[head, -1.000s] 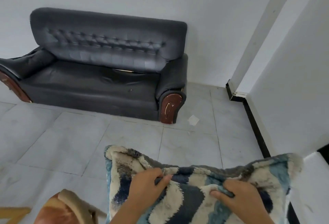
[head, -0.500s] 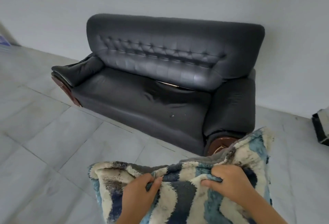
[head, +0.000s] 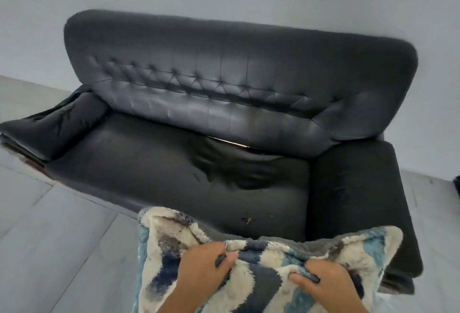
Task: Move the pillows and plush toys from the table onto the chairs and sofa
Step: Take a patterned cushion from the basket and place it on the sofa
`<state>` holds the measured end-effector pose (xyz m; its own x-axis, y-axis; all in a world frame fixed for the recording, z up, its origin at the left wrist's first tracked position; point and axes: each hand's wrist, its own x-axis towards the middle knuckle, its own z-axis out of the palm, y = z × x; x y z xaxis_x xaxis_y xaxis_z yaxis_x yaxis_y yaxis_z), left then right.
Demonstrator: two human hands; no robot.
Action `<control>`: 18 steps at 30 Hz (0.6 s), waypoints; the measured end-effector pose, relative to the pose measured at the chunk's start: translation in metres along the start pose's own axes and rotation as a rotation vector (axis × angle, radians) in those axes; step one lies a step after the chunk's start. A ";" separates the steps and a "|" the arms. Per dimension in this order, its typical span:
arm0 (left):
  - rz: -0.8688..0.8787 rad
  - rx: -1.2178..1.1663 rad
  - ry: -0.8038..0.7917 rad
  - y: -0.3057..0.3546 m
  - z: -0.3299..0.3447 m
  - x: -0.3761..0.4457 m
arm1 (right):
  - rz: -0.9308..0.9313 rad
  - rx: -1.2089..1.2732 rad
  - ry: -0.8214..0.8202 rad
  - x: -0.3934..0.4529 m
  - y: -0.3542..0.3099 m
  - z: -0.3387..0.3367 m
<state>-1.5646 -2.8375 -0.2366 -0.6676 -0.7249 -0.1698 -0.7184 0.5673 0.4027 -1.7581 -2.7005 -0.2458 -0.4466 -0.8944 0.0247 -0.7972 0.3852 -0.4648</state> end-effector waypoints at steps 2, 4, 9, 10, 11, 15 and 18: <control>0.078 0.015 0.080 -0.010 -0.015 0.065 | 0.021 0.004 0.127 0.028 0.020 0.009; 0.157 -0.015 0.014 -0.012 -0.015 0.121 | 0.017 -0.027 0.243 0.073 0.028 0.014; 0.158 -0.125 -0.070 -0.013 -0.003 0.242 | 0.045 -0.195 0.289 0.174 0.067 0.025; 0.134 -0.153 -0.095 -0.013 0.003 0.268 | 0.045 -0.207 0.279 0.198 0.077 0.027; 0.118 -0.166 -0.084 -0.013 0.007 0.295 | 0.060 -0.215 0.285 0.221 0.086 0.029; 0.197 -0.094 0.049 -0.019 0.032 0.397 | 0.051 -0.192 0.375 0.307 0.133 0.050; 0.307 0.011 0.185 -0.028 0.056 0.463 | -0.007 -0.150 0.397 0.361 0.162 0.074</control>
<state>-1.8640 -3.1669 -0.3774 -0.8067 -0.5777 0.1243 -0.4921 0.7733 0.3999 -2.0186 -2.9777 -0.3781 -0.5397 -0.7512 0.3802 -0.8378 0.4348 -0.3301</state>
